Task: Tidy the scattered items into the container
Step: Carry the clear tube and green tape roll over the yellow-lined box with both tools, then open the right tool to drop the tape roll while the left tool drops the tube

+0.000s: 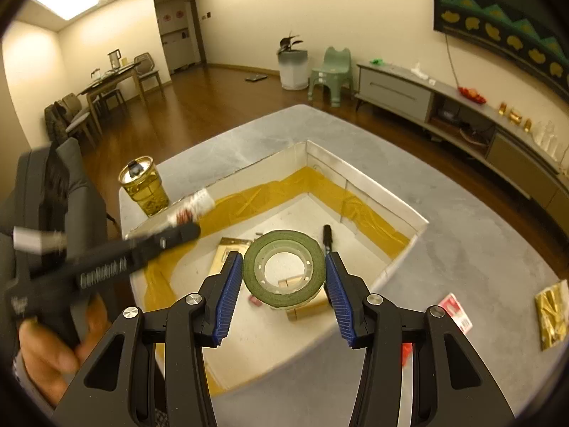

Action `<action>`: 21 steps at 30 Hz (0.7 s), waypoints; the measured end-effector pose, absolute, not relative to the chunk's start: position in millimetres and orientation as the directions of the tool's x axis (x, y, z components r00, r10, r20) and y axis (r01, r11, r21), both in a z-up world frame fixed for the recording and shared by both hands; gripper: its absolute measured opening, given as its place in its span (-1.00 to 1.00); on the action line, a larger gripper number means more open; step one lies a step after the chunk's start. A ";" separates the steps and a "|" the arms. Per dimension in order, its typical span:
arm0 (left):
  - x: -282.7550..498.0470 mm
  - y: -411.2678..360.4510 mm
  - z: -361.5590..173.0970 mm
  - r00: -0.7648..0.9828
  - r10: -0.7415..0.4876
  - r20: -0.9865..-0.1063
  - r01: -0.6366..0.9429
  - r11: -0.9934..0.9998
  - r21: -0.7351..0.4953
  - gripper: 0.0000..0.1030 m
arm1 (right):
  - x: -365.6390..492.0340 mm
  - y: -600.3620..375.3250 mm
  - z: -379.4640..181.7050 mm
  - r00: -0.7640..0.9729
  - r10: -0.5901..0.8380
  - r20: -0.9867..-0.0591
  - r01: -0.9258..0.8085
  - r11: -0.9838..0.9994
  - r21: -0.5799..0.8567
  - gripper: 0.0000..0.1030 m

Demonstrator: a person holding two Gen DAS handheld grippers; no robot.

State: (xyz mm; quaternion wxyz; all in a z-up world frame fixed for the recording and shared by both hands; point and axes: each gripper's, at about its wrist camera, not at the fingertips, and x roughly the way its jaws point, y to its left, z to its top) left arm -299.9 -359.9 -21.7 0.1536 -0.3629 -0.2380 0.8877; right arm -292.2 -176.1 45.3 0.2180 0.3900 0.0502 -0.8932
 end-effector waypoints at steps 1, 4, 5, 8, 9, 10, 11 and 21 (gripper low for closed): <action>-301.0 -356.8 -23.8 -0.680 0.445 -0.583 -0.100 -0.844 -0.527 -0.78 | -300.9 -177.6 42.8 -0.592 -0.355 -0.724 0.428 -0.899 0.091 -0.02; -302.2 -346.7 -29.3 -0.651 0.449 -0.613 -0.112 -0.855 -0.507 -0.78 | -322.8 -182.1 36.2 -0.568 -0.368 -0.736 0.430 -0.895 0.116 -0.02; -302.1 -343.0 -30.5 -0.640 0.453 -0.620 -0.120 -0.857 -0.502 -0.78 | -329.6 -183.5 34.3 -0.563 -0.369 -0.740 0.428 -0.896 0.120 -0.02; -301.2 -329.4 -36.1 -0.602 0.461 -0.652 -0.145 -0.866 -0.479 -0.78 | -350.3 -187.9 28.4 -0.545 -0.374 -0.750 0.427 -0.894 0.135 -0.02; -300.7 -325.1 -38.5 -0.587 0.466 -0.661 -0.152 -0.866 -0.476 -0.78 | -356.0 -189.4 26.8 -0.539 -0.375 -0.754 0.429 -0.893 0.137 -0.02; -300.2 -321.5 -40.3 -0.575 0.472 -0.669 -0.160 -0.866 -0.474 -0.78 | -362.7 -191.4 25.4 -0.534 -0.376 -0.758 0.431 -0.892 0.138 -0.02; -299.7 -318.4 -42.2 -0.565 0.476 -0.674 -0.167 -0.866 -0.471 -0.78 | -369.5 -193.9 24.0 -0.527 -0.376 -0.762 0.434 -0.890 0.139 -0.02; -293.6 -296.2 -54.7 -0.493 0.510 -0.705 -0.205 -0.855 -0.476 -0.78 | -419.5 -217.4 5.4 -0.488 -0.355 -0.798 0.457 -0.882 0.113 -0.02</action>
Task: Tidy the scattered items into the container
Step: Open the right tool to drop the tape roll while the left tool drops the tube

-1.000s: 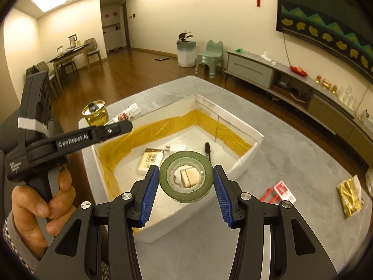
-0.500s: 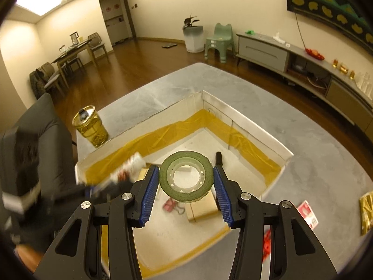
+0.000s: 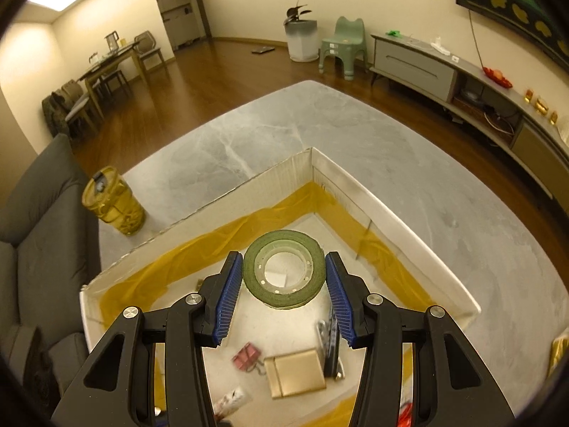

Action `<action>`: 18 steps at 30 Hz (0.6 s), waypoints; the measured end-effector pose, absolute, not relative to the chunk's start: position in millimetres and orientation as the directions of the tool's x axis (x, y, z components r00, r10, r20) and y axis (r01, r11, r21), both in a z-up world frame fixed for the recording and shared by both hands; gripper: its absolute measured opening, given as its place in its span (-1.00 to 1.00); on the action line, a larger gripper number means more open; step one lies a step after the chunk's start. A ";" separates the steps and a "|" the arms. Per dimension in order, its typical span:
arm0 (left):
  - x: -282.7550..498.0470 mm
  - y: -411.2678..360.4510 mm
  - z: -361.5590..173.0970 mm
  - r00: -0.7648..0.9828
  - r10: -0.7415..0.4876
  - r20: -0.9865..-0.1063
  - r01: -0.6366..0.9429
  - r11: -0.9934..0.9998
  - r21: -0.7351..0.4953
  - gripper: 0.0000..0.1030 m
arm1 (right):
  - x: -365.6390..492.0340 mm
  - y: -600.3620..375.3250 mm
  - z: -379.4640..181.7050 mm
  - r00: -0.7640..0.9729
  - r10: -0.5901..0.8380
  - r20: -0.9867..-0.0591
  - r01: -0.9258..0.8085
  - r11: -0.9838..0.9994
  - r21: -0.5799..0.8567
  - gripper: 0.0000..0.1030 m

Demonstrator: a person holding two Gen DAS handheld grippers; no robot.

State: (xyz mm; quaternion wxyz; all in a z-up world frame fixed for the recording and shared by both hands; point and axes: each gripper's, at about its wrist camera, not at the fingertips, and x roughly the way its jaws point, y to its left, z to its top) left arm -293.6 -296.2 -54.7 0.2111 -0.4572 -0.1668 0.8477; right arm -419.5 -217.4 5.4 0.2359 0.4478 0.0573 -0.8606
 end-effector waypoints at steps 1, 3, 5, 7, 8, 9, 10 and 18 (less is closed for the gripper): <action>-293.3 -296.1 -54.2 -0.493 0.511 -0.704 -0.207 -0.855 -0.475 -0.78 | -426.1 -220.2 2.3 -0.482 -0.350 -0.803 0.463 -0.880 0.106 -0.02; -292.1 -294.9 -53.4 -0.493 0.508 -0.706 -0.212 -0.858 -0.468 -0.78 | -433.9 -225.8 -2.9 -0.475 -0.338 -0.813 0.475 -0.876 0.086 -0.02; -291.3 -293.1 -52.4 -0.500 0.488 -0.716 -0.218 -0.871 -0.441 -0.78 | -439.3 -228.4 -7.2 -0.469 -0.328 -0.820 0.483 -0.873 0.073 -0.02; -291.3 -289.4 -50.4 -0.518 0.453 -0.726 -0.231 -0.891 -0.392 -0.78 | -444.7 -230.2 -12.3 -0.465 -0.317 -0.827 0.488 -0.871 0.059 -0.02; -292.0 -288.9 -50.7 -0.514 0.459 -0.725 -0.236 -0.888 -0.395 -0.78 | -446.7 -230.3 -14.1 -0.465 -0.313 -0.828 0.487 -0.872 0.056 -0.02; -292.5 -289.2 -51.4 -0.510 0.462 -0.726 -0.235 -0.886 -0.399 -0.78 | -448.7 -230.7 -15.9 -0.462 -0.310 -0.831 0.487 -0.872 0.055 -0.02; -293.5 -289.9 -52.0 -0.509 0.463 -0.726 -0.232 -0.886 -0.402 -0.78 | -450.7 -230.4 -18.3 -0.460 -0.308 -0.832 0.486 -0.872 0.054 -0.02; -293.5 -291.3 -49.8 -0.512 0.472 -0.718 -0.240 -0.881 -0.408 -0.78 | -456.0 -232.3 -24.8 -0.458 -0.304 -0.836 0.484 -0.873 0.052 -0.01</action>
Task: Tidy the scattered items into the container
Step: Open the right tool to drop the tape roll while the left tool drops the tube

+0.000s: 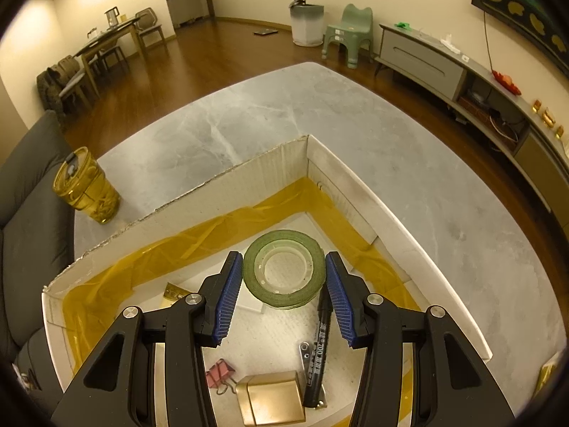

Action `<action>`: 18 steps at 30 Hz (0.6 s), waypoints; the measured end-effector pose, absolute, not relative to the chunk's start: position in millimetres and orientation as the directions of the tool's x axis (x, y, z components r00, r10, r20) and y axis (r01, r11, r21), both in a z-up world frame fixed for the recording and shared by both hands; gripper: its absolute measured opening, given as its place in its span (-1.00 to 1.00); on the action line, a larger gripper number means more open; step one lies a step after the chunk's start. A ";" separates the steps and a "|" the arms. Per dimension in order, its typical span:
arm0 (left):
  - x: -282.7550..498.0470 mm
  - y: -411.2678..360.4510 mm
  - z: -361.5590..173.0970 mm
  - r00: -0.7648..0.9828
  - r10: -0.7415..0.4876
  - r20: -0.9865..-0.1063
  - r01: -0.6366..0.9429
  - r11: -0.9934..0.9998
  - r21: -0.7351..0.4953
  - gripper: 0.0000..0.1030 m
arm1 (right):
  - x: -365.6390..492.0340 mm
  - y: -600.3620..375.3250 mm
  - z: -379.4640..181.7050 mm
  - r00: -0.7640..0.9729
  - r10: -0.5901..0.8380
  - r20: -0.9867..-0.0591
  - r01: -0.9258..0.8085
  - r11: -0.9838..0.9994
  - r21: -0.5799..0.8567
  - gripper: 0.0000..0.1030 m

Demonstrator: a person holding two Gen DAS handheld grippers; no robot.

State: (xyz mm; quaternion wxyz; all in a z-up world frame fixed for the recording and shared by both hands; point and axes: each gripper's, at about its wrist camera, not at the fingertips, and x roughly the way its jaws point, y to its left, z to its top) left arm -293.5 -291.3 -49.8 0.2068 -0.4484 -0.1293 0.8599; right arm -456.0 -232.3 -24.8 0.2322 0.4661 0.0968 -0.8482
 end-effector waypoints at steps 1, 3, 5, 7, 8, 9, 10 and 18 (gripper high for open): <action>-293.7 -291.4 -49.7 -0.512 0.472 -0.718 -0.238 -0.881 -0.409 -0.77 | -455.6 -232.7 -24.9 -0.460 -0.304 -0.835 0.486 -0.873 0.050 -0.01; -293.2 -291.9 -48.8 -0.514 0.472 -0.716 -0.236 -0.880 -0.411 -0.74 | -456.5 -232.0 -25.6 -0.455 -0.295 -0.840 0.482 -0.875 0.046 0.00; -292.5 -293.8 -46.6 -0.522 0.473 -0.710 -0.231 -0.879 -0.416 -0.64 | -456.8 -230.7 -25.7 -0.456 -0.288 -0.842 0.474 -0.880 0.044 0.00; -292.7 -296.4 -46.1 -0.528 0.472 -0.705 -0.220 -0.879 -0.423 -0.59 | -455.6 -229.6 -25.3 -0.456 -0.287 -0.843 0.467 -0.883 0.048 0.01; -292.9 -297.1 -45.9 -0.528 0.472 -0.706 -0.218 -0.879 -0.425 -0.59 | -455.2 -228.8 -24.8 -0.456 -0.286 -0.843 0.464 -0.884 0.049 0.02; -293.5 -297.3 -46.0 -0.529 0.469 -0.707 -0.214 -0.880 -0.423 -0.59 | -454.6 -228.3 -24.2 -0.456 -0.286 -0.843 0.461 -0.886 0.051 0.02; -293.7 -297.1 -45.9 -0.528 0.467 -0.709 -0.212 -0.881 -0.423 -0.59 | -453.6 -227.7 -23.3 -0.456 -0.285 -0.843 0.459 -0.887 0.051 0.02; -293.3 -300.2 -42.6 -0.539 0.456 -0.709 -0.200 -0.886 -0.418 -0.59 | -440.7 -224.8 -19.3 -0.447 -0.284 -0.848 0.451 -0.890 0.060 0.02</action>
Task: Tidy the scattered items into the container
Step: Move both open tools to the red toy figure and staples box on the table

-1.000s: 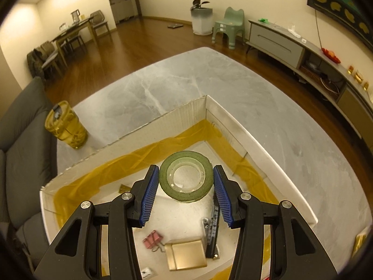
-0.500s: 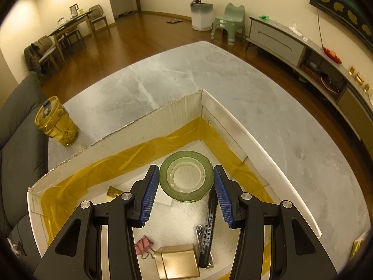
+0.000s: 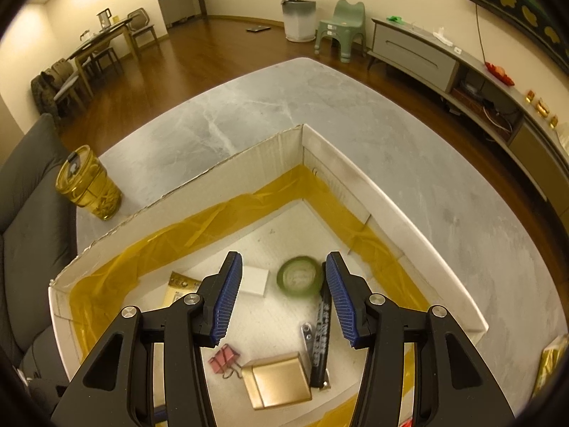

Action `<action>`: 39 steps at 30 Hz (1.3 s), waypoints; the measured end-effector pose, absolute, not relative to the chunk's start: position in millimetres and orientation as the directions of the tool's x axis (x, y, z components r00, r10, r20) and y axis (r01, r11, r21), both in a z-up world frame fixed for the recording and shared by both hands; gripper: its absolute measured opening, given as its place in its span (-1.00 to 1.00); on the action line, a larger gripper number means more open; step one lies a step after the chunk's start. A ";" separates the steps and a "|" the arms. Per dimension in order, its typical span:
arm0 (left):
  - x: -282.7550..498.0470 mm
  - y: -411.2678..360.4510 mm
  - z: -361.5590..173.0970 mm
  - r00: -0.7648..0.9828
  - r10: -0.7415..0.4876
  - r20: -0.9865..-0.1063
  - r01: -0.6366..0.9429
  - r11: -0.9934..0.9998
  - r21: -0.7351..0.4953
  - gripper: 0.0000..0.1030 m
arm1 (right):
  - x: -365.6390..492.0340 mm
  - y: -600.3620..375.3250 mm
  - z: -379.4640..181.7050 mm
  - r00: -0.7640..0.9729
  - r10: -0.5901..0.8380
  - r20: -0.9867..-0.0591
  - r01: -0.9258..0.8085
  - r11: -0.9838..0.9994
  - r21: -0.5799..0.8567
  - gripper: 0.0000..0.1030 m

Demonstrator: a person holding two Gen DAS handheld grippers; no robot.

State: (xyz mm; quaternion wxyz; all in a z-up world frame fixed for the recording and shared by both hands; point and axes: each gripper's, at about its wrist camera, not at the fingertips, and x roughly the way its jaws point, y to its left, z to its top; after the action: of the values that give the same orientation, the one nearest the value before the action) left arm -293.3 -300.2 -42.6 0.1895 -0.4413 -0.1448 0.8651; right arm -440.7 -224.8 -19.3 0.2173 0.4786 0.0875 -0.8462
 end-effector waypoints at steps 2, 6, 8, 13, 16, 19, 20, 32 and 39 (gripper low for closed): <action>-292.8 -300.6 -41.4 -0.544 0.449 -0.709 -0.197 -0.890 -0.412 -0.59 | -433.3 -224.0 -17.2 -0.447 -0.282 -0.849 0.450 -0.891 0.059 0.02; -290.8 -299.8 -37.7 -0.570 0.416 -0.709 -0.193 -0.906 -0.376 -0.59 | -420.5 -222.3 -13.6 -0.446 -0.278 -0.851 0.451 -0.891 0.055 0.02; -288.9 -299.4 -34.1 -0.591 0.396 -0.703 -0.195 -0.916 -0.352 -0.59 | -411.7 -220.6 -11.3 -0.443 -0.280 -0.852 0.454 -0.889 0.056 0.02; -283.3 -298.0 -25.0 -0.637 0.346 -0.688 -0.195 -0.937 -0.291 -0.59 | -388.8 -216.3 -3.9 -0.447 -0.284 -0.848 0.455 -0.889 0.058 0.02; -279.3 -297.3 -19.1 -0.652 0.346 -0.675 -0.204 -0.937 -0.284 -0.59 | -374.8 -211.0 1.8 -0.461 -0.287 -0.840 0.443 -0.894 0.063 0.02; -276.7 -296.6 -15.1 -0.658 0.360 -0.662 -0.212 -0.931 -0.296 -0.59 | -360.4 -202.9 8.8 -0.473 -0.298 -0.829 0.429 -0.900 0.079 0.02; -274.5 -296.8 -12.5 -0.663 0.370 -0.651 -0.218 -0.927 -0.304 -0.59 | -355.5 -199.5 11.0 -0.479 -0.301 -0.825 0.421 -0.903 0.084 0.02; -253.3 -271.5 8.3 -0.678 0.452 -0.580 -0.299 -0.890 -0.344 -0.59 | -286.7 -138.0 30.1 -0.542 -0.347 -0.765 0.336 -0.924 0.182 0.02; -240.1 -231.4 11.3 -0.640 0.507 -0.577 -0.396 -0.862 -0.318 -0.57 | -231.8 -86.4 33.8 -0.618 -0.321 -0.717 0.250 -0.946 0.208 0.02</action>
State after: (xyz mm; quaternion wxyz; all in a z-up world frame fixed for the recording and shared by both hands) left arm -240.1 -231.4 11.3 0.2502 -0.3425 -0.0812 0.9019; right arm -231.8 -86.4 33.8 0.1589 0.4070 -0.0437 -0.8984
